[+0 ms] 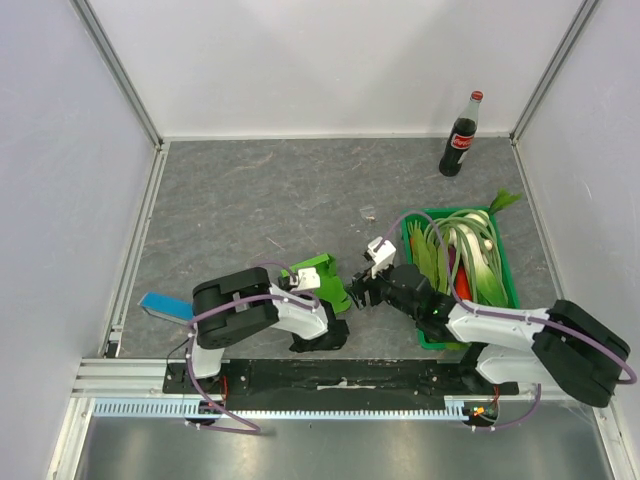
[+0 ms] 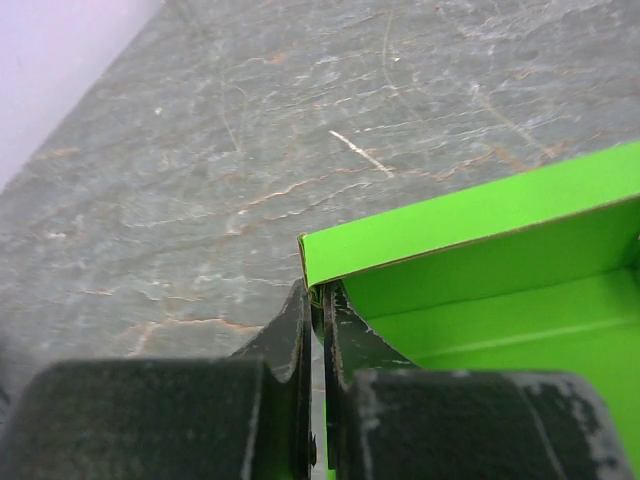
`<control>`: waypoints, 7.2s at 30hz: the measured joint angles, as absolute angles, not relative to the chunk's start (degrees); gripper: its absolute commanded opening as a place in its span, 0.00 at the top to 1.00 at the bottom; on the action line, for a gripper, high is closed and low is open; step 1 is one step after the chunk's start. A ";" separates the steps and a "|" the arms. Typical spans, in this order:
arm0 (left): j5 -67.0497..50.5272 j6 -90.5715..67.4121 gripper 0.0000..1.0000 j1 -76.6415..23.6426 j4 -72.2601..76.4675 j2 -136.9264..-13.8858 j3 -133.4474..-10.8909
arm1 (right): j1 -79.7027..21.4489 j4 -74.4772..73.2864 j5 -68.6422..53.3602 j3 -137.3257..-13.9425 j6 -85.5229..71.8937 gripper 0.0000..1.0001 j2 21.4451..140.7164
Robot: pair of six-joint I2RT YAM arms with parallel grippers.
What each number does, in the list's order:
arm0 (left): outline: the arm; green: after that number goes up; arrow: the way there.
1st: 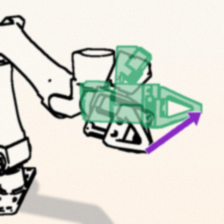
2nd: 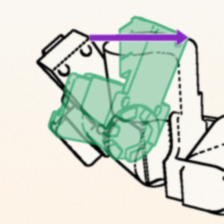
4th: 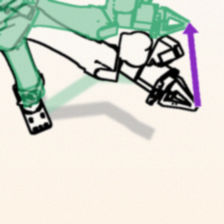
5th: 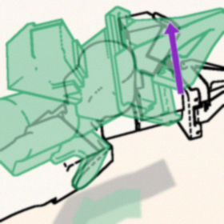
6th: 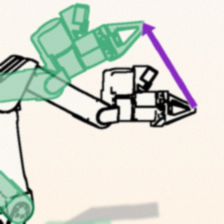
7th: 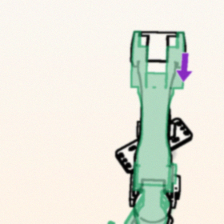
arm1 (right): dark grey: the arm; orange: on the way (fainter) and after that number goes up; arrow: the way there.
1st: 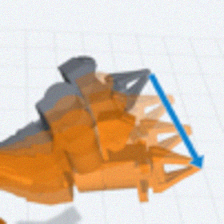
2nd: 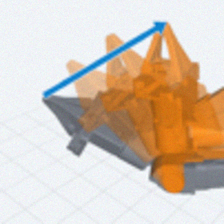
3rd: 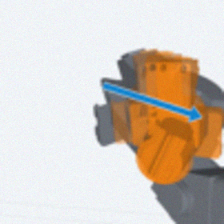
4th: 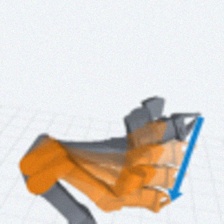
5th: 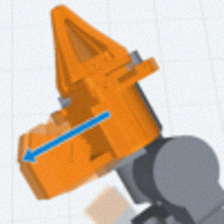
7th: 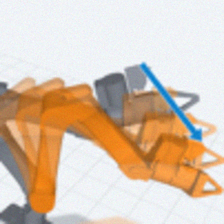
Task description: Fold the paper box
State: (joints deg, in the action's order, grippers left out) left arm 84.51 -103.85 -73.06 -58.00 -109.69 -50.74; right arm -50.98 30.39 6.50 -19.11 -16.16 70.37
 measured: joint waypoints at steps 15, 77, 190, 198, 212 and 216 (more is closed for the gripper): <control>86.74 -113.34 0.98 -78.26 -74.78 -107.83 -46.85 | -50.94 13.85 6.22 -23.46 -19.11 0.23 62.72; 36.03 -30.81 0.45 -58.48 2.44 -58.70 -18.00 | -47.07 26.74 7.20 -25.78 -14.92 0.32 76.95; 50.63 -26.94 0.98 -54.50 27.05 -85.86 -21.58 | -56.53 43.79 26.81 -37.91 -8.19 0.78 102.67; 50.63 -27.40 0.98 -54.48 26.59 -85.84 -21.58 | -56.53 45.10 28.45 -39.55 -9.93 0.81 104.79; 49.63 -32.34 0.98 -54.39 23.09 -83.99 -21.58 | -59.72 39.16 44.38 -47.79 -18.63 1.00 109.78; 48.56 -35.79 0.98 -54.37 20.10 -82.50 -21.56 | -62.24 33.08 52.49 -51.83 -22.87 1.00 111.59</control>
